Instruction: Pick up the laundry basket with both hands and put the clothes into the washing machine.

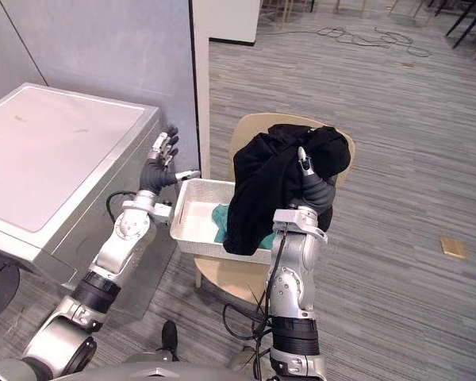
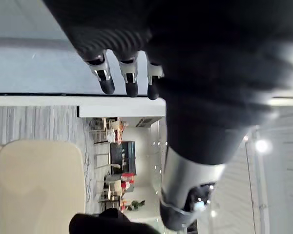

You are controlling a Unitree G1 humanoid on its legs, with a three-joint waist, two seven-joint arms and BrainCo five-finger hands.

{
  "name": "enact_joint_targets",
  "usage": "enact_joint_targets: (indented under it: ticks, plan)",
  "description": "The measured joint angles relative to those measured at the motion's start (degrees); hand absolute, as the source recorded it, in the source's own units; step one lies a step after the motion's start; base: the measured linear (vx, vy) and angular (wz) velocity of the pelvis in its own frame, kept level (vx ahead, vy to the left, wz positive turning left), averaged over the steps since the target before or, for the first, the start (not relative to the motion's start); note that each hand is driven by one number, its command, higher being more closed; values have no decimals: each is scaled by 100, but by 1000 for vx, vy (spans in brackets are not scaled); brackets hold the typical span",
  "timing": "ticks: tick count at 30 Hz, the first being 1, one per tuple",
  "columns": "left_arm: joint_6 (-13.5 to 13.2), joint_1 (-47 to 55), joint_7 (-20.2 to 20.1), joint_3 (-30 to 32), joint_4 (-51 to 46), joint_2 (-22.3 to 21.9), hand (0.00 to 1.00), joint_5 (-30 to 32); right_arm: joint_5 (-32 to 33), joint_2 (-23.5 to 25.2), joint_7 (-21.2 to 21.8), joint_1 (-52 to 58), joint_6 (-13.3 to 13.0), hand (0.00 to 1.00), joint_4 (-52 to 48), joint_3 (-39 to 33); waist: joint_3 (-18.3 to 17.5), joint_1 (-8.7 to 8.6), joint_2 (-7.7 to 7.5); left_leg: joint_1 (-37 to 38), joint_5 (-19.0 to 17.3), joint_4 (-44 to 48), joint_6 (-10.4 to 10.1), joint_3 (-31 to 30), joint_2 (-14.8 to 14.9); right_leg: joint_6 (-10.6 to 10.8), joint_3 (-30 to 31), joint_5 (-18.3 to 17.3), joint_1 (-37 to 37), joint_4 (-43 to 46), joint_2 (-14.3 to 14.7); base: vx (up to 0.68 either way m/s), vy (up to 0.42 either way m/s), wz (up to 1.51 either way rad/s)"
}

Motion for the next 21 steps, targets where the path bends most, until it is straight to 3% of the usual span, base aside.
enact_joint_targets:
  ticks: [7,21]
  plan:
    - [194,-687,-199,-570,827,30,0,230,150,-102,165,223,128,100,9,30,-28,-180,-21,5,-1,0,-11,212,55,24,209,191,-9,-240,26,-2,-22,-18]
    - [392,-1482,-455,-1522,2005,-633,0,679,256,-199,355,517,219,100,8,579,-146,-310,-165,15,-45,-2,-24,343,96,79,353,235,-64,-285,57,10,-37,-5]
